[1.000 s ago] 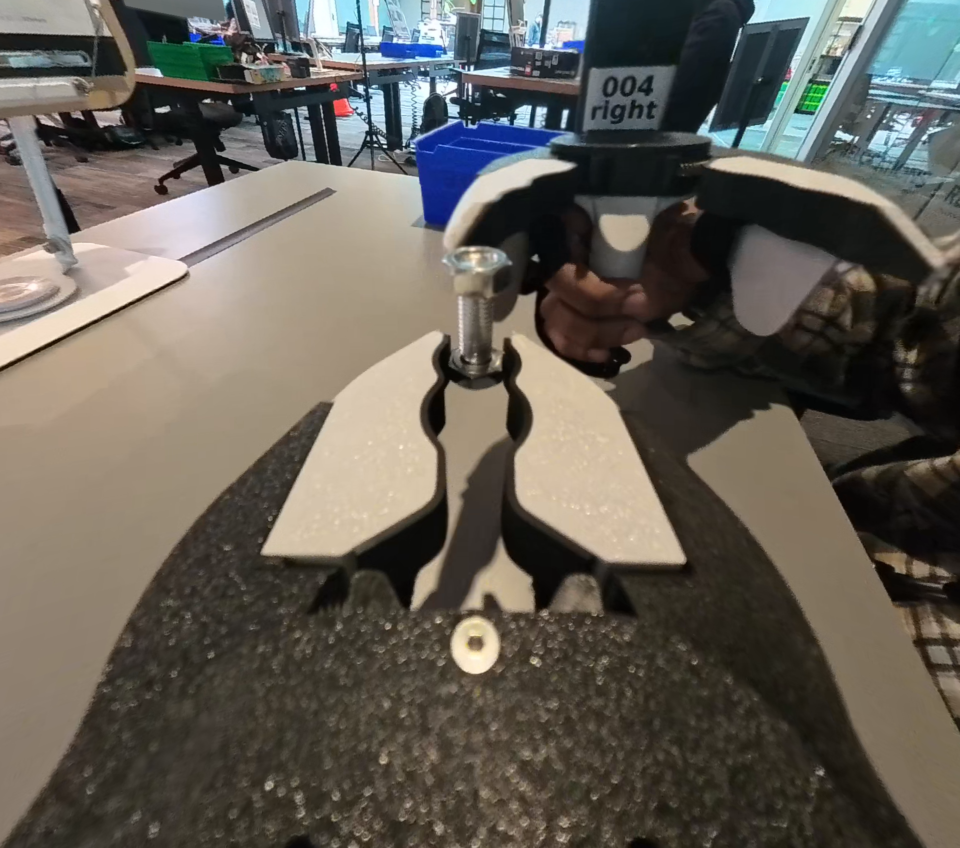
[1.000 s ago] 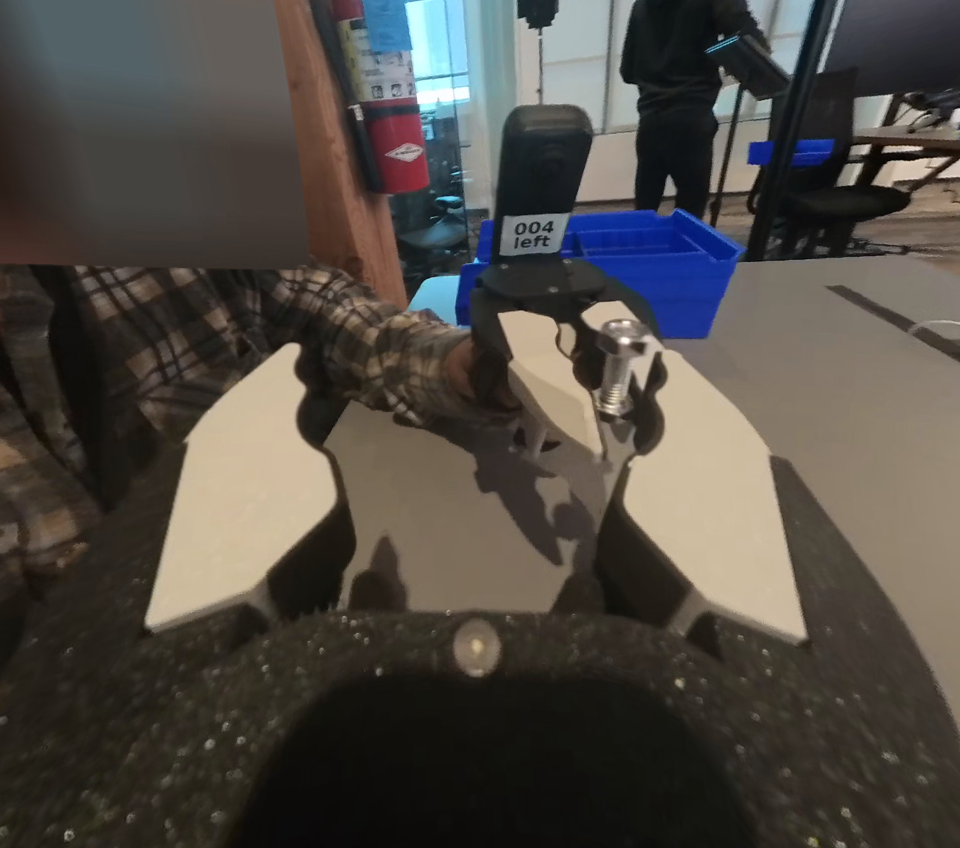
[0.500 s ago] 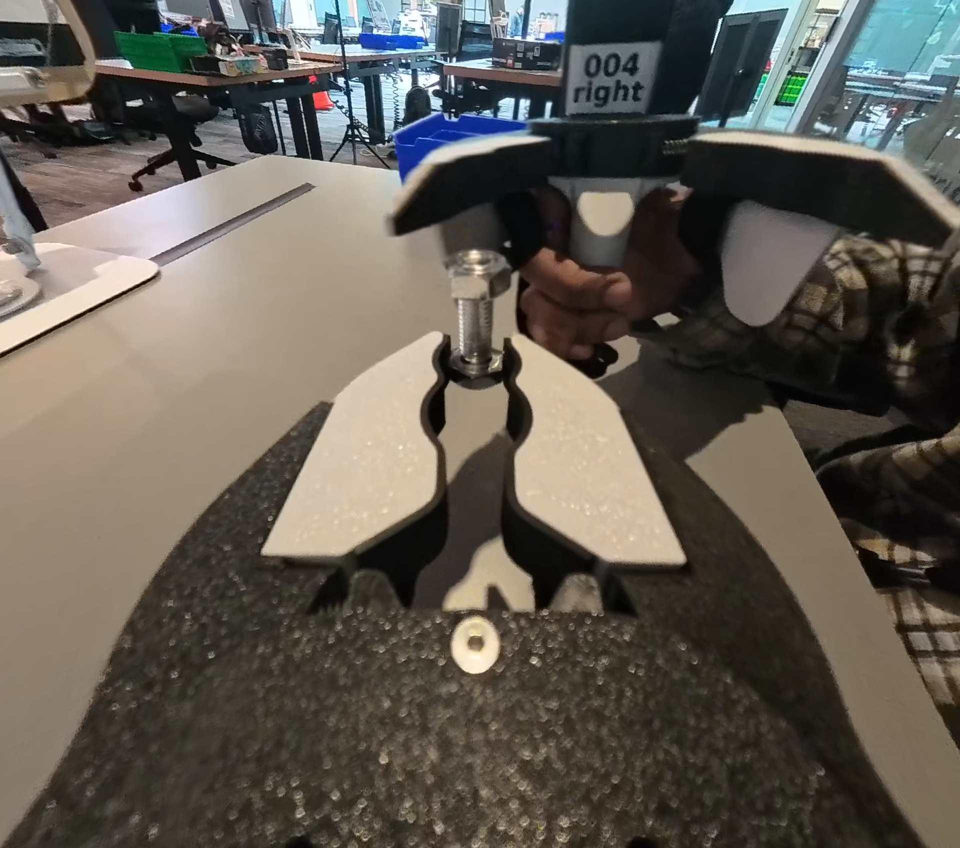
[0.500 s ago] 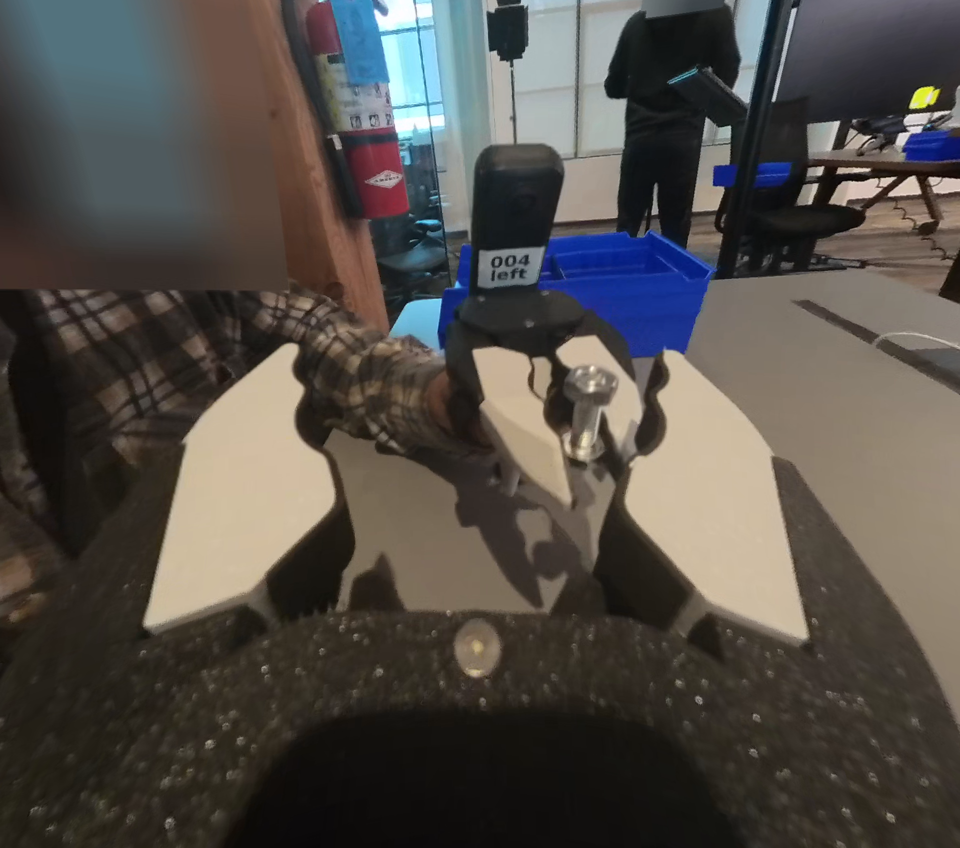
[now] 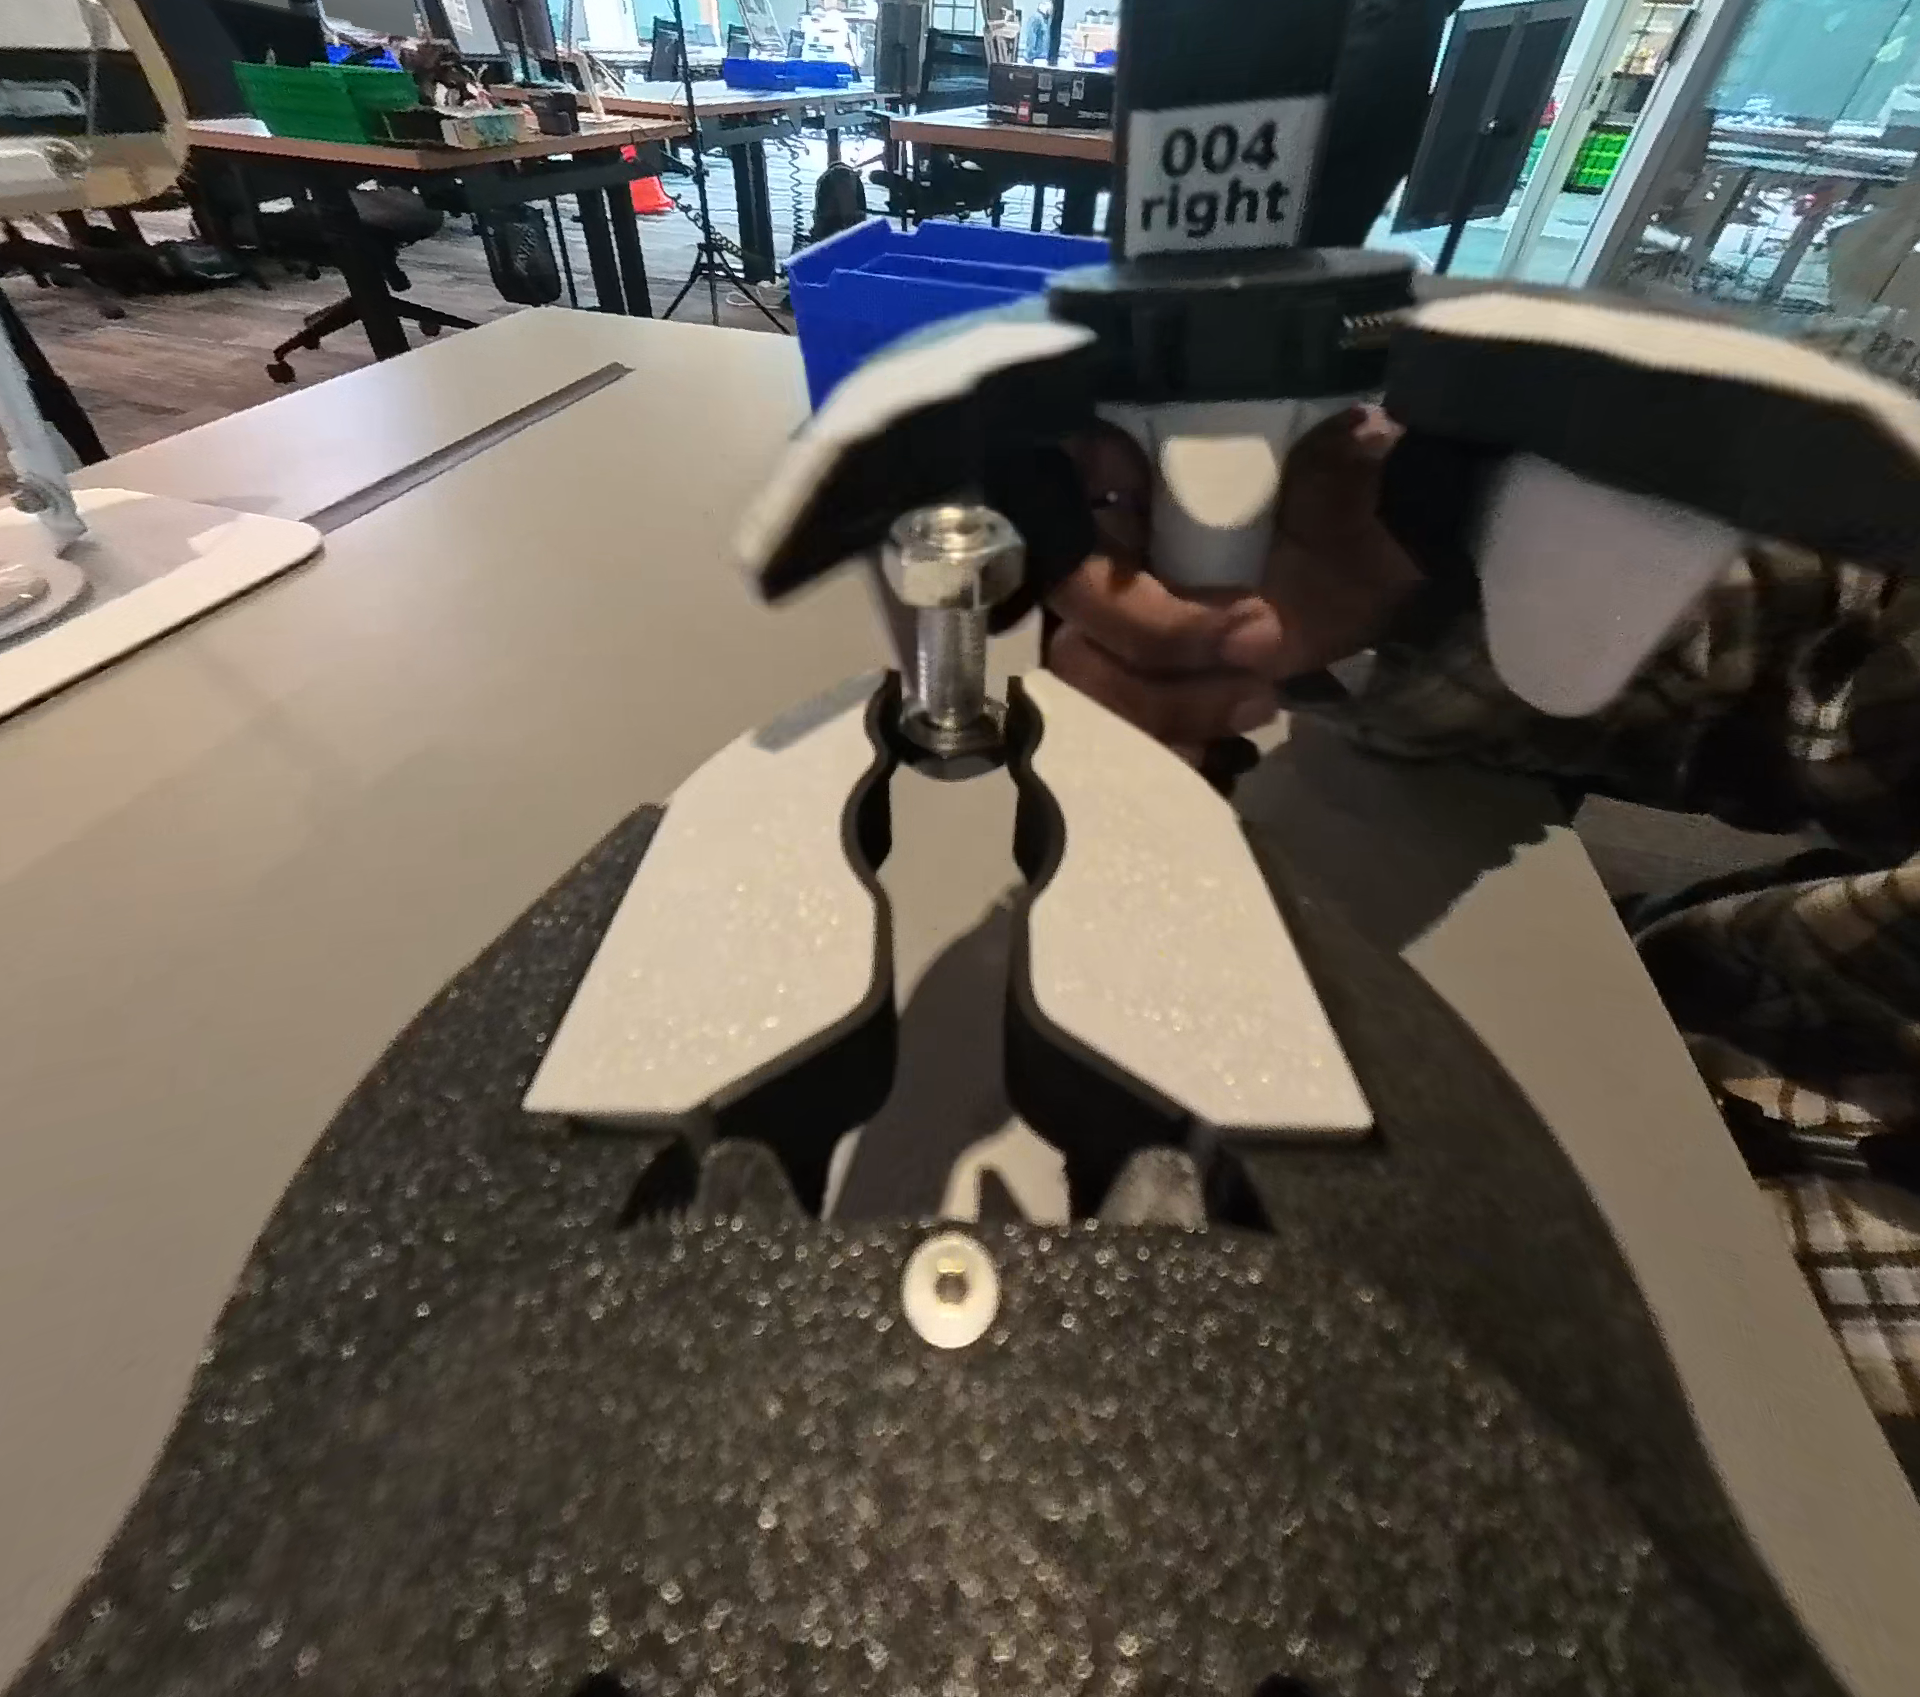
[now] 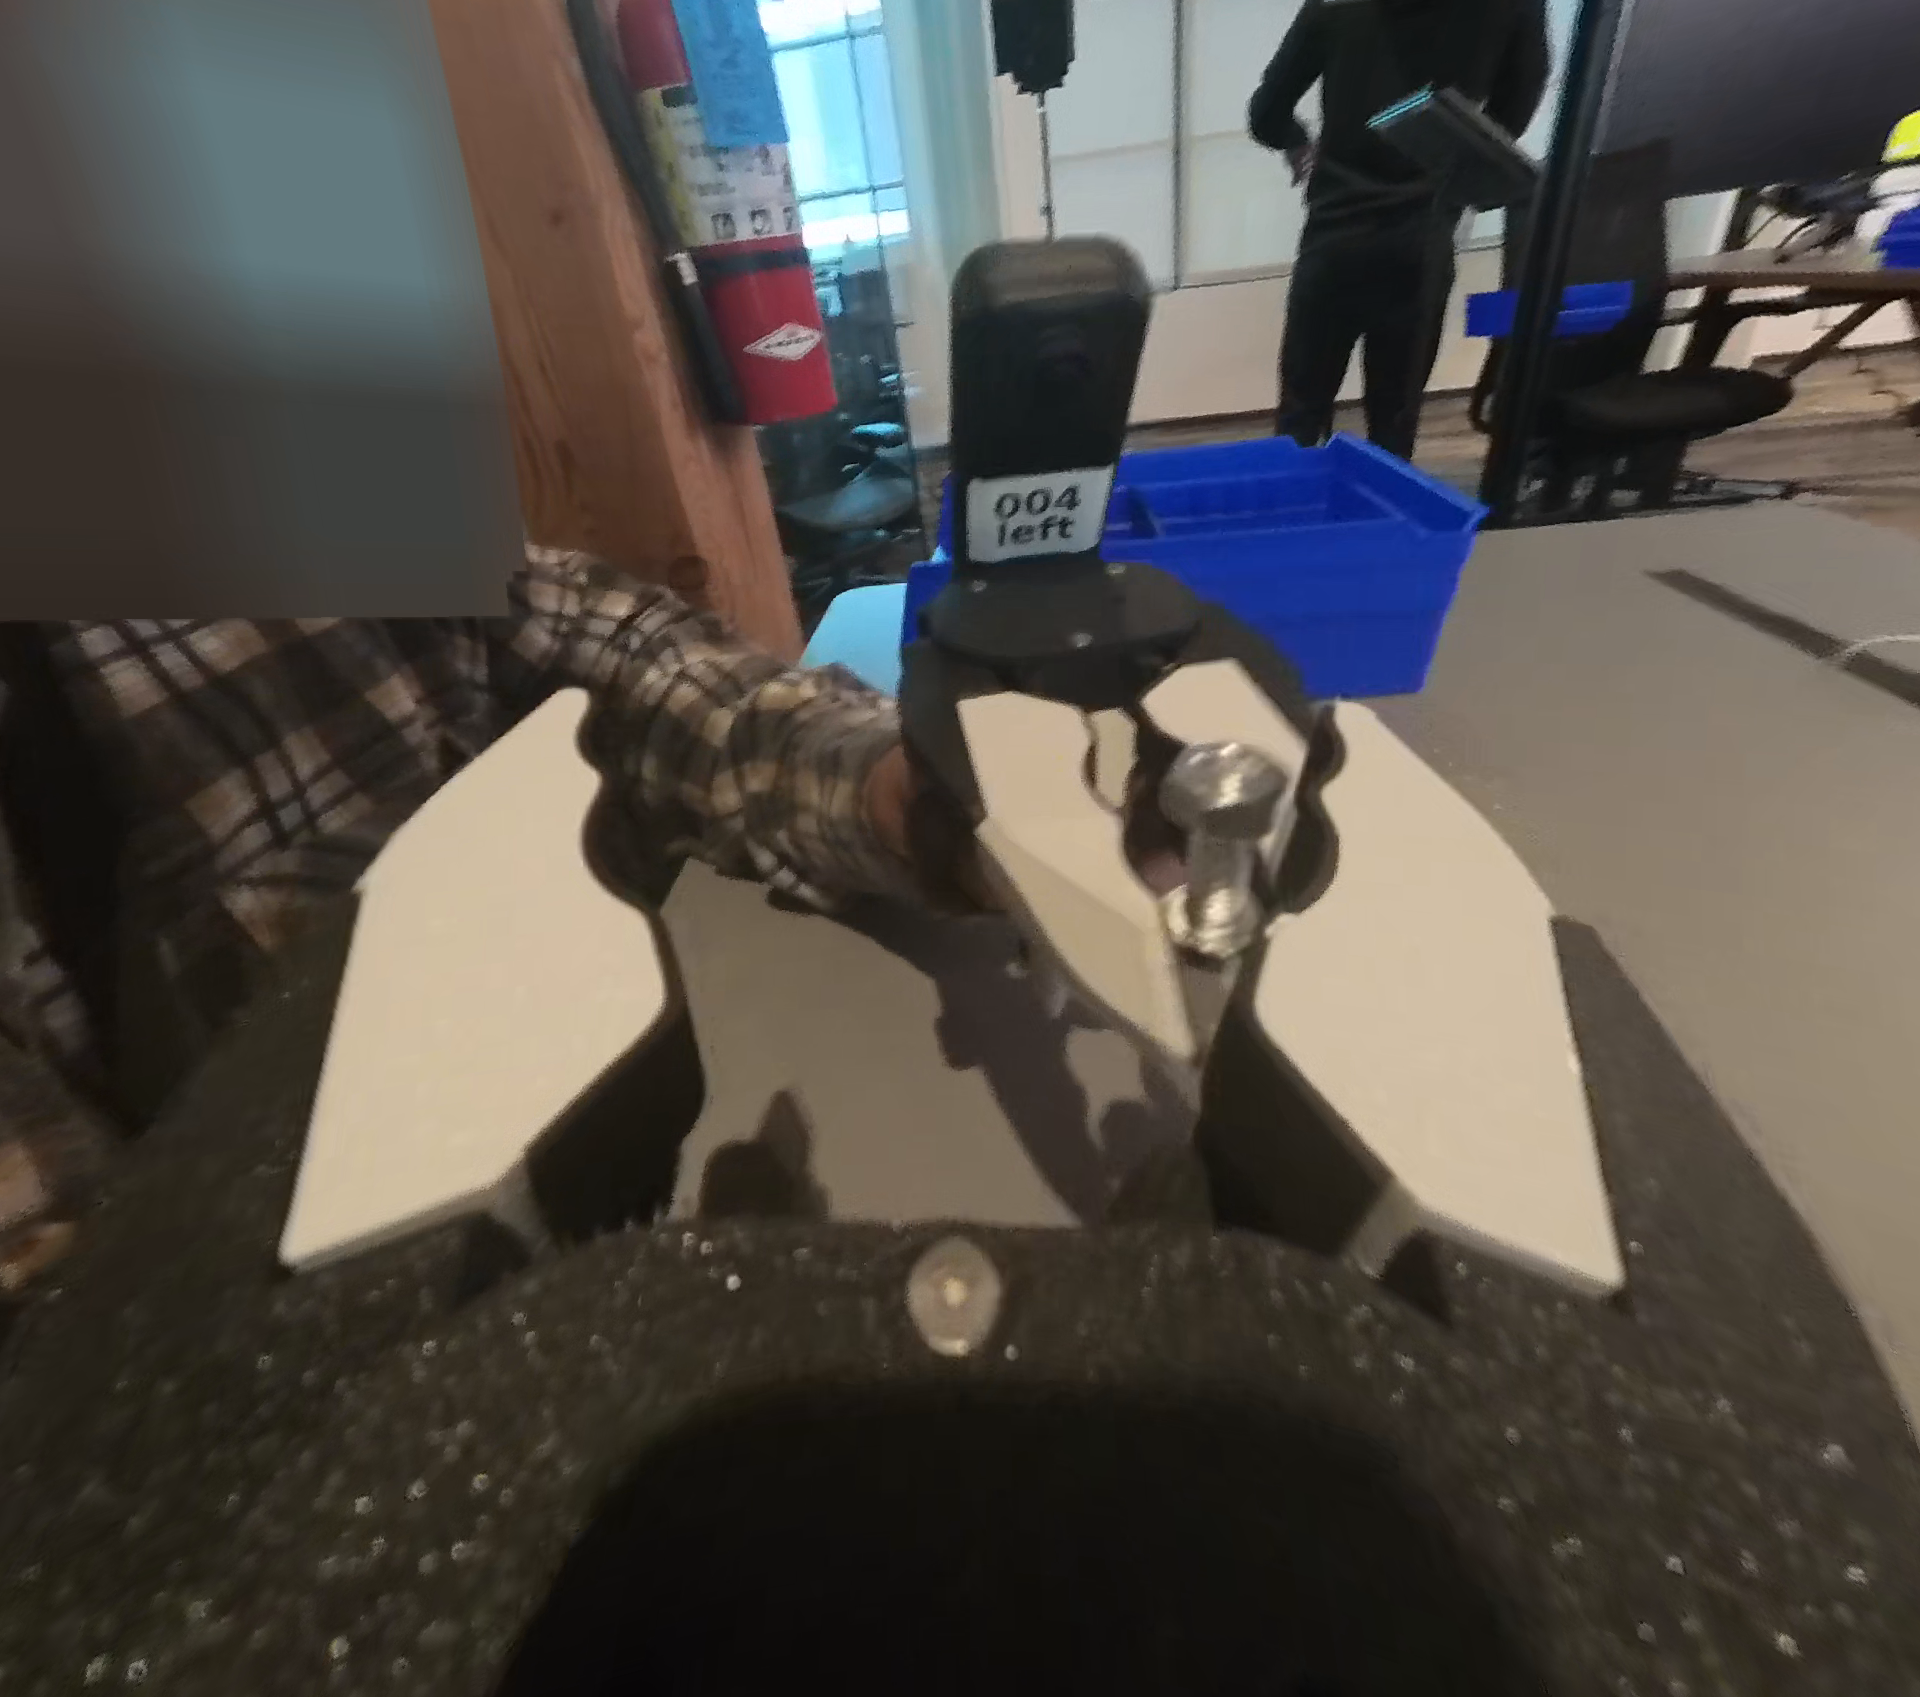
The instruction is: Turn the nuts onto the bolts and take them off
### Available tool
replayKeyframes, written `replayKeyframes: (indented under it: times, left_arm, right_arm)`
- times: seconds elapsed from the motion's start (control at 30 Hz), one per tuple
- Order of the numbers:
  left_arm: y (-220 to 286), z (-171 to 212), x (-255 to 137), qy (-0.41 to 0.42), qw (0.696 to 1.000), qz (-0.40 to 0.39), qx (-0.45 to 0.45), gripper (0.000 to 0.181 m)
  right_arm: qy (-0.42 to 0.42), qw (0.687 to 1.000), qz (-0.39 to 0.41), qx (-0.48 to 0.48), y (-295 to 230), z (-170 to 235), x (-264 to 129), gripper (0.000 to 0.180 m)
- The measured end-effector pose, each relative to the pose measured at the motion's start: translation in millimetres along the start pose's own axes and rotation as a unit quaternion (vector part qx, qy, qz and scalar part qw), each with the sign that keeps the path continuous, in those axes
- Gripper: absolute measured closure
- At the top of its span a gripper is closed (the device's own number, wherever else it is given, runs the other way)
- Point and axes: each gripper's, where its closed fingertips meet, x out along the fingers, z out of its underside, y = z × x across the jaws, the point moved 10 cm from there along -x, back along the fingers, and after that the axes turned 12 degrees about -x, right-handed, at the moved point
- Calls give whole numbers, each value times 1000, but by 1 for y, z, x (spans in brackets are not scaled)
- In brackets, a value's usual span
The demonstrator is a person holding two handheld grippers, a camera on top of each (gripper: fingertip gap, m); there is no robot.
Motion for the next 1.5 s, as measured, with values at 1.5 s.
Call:
replayKeyframes:
  times: [1.5]
  left_arm:
    - [3,0,5,-20,1000,6,-1,163]
  right_arm:
    - [17,998,64,0,-12,5,-6,54]
